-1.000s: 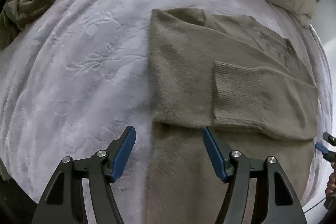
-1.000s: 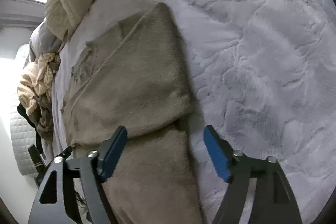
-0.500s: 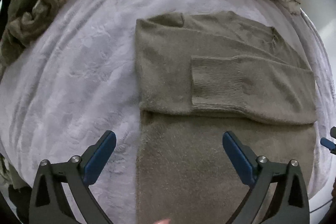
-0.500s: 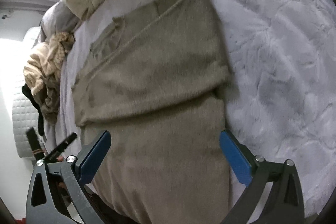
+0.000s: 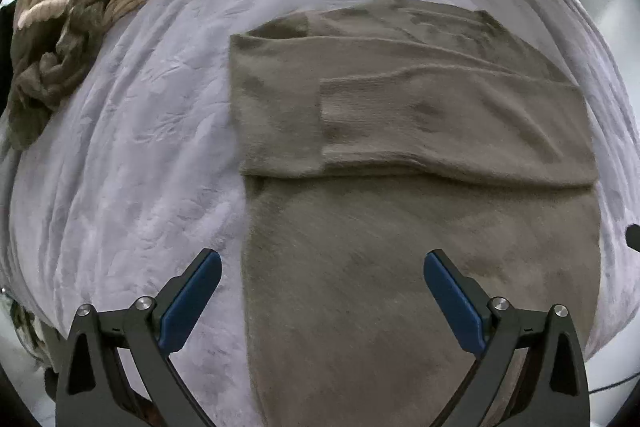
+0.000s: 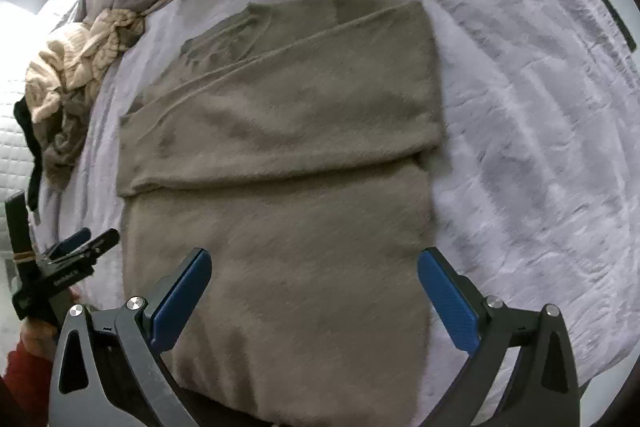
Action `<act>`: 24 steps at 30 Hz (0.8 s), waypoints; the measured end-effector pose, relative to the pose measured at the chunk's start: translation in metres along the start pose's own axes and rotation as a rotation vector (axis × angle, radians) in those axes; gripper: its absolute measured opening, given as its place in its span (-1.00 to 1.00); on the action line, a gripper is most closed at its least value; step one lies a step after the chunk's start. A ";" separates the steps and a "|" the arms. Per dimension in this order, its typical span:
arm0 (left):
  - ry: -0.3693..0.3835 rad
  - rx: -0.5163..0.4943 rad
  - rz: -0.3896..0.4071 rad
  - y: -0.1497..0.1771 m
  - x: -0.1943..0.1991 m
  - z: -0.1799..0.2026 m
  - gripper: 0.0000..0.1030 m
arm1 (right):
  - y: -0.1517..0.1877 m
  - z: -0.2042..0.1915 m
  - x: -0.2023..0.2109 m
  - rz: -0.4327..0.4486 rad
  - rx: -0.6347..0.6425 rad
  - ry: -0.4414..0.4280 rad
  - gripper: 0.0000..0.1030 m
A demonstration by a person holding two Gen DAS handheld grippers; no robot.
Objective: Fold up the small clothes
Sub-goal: 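Open both grippers and release the folded sweater, then move the left gripper toward the sweater hem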
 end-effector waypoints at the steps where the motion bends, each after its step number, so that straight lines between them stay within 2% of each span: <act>1: 0.001 -0.005 0.000 0.001 0.002 0.003 0.97 | 0.002 -0.001 -0.001 -0.010 -0.004 -0.008 0.99; 6: 0.012 -0.010 -0.013 0.012 0.012 0.017 0.97 | 0.011 0.002 -0.003 -0.037 -0.023 -0.022 0.99; 13: -0.013 0.005 -0.048 0.033 0.023 0.037 0.97 | 0.023 0.014 0.000 -0.075 -0.029 -0.088 0.99; 19: -0.025 0.126 -0.076 0.068 0.026 0.054 0.97 | 0.034 0.032 -0.011 -0.171 -0.014 -0.210 0.99; 24: -0.006 0.231 -0.116 0.099 0.026 0.068 0.97 | 0.040 0.042 -0.016 -0.207 0.036 -0.216 0.99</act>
Point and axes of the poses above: each gripper's, at about its wrist camera, not at the fingertips, and x roughly against the way its jaws point, z to its right, y to its underside, the point moved 4 cm from there along -x, roughly the way its jaws point, and after that the axes turned 5 degrees about -x, right-handed, at the moved point
